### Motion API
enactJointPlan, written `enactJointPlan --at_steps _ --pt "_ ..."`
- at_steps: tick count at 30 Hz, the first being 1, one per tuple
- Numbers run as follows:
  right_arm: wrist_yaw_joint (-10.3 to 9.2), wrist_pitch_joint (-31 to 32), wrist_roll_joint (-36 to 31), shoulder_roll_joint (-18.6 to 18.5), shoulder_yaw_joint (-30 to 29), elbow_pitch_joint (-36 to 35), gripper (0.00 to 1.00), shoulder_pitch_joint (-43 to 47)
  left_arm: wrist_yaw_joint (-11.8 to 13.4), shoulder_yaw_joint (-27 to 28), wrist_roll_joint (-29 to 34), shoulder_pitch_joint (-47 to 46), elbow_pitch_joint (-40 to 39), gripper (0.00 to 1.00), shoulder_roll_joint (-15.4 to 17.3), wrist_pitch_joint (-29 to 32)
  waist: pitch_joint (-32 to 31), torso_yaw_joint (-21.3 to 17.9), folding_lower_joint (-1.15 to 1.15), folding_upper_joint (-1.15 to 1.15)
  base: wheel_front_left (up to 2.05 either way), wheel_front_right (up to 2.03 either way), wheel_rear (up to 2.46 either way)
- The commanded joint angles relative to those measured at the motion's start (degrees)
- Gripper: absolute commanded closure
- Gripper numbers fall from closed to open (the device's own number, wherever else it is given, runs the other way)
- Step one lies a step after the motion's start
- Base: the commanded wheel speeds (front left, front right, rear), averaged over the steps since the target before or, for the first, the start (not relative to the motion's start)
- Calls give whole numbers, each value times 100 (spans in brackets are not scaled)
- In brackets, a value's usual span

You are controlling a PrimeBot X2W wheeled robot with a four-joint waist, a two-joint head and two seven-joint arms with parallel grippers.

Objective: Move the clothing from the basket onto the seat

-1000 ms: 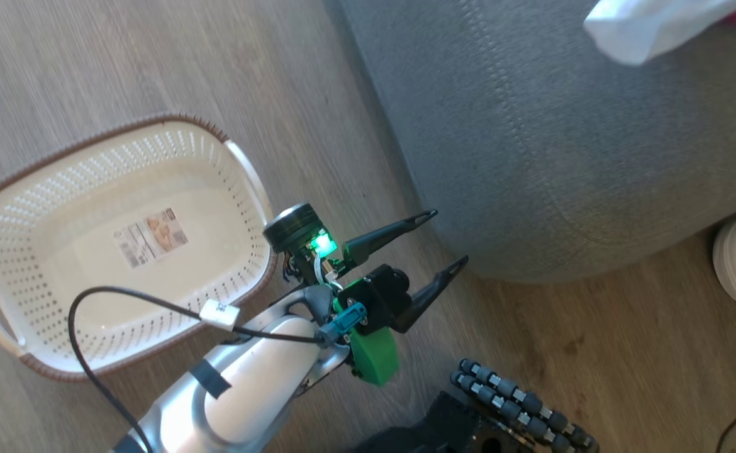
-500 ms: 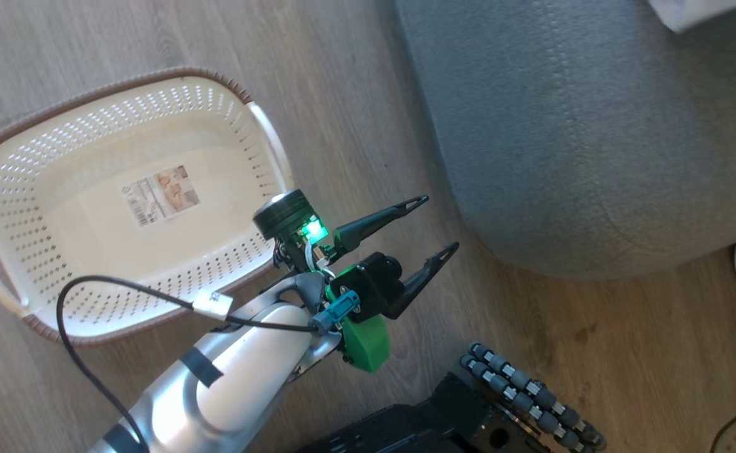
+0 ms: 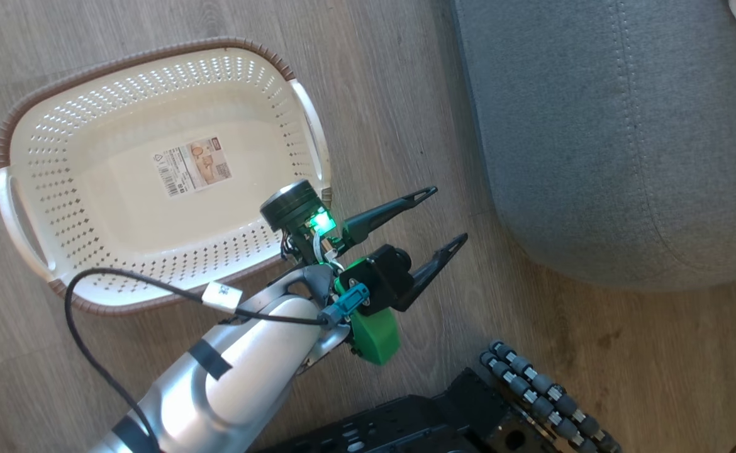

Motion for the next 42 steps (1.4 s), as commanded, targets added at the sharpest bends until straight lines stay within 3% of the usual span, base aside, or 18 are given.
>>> enactJointPlan --at_steps 1,7,8,9,10,19,23,33,42 --pt "-2 113 81 -219 114 -73 100 -87 29 125 41 25 -169 0 -79 -28 -8 10 0 0 0 0 0" --pt "-2 501 441 -301 656 23 96 -141 28 164 22 27 -173 0 -149 -28 -101 16 0 0 0 0 0" --pt "-2 514 499 -356 718 31 63 -128 27 167 20 23 -173 0 -161 -28 -121 13 0 0 0 0 0" --pt "-2 520 543 -403 786 40 10 -107 26 169 18 22 -170 0 -173 -28 -146 10 0 0 0 0 0" --pt "-2 529 590 -437 849 50 0 -89 25 171 14 25 -167 0 -185 -28 -174 5 0 0 0 0 0" --pt "-2 832 1063 -385 1397 -34 0 104 14 173 -26 128 -136 0 -219 -28 -495 -69 0 0 0 0 0" --pt "-2 1447 1473 -406 1874 -268 0 355 9 166 -60 202 -148 0 -247 -28 -735 -105 0 0 0 0 0" --pt "-2 2805 2525 -826 2594 -745 0 942 3 369 -169 440 -297 0 -357 -28 -1481 -159 0 0 0 0 0" --pt "-2 3320 3117 -1471 3216 -1645 0 1334 -1 616 -262 826 -416 0 -425 -28 -2186 -205 0 0 0 0 0"
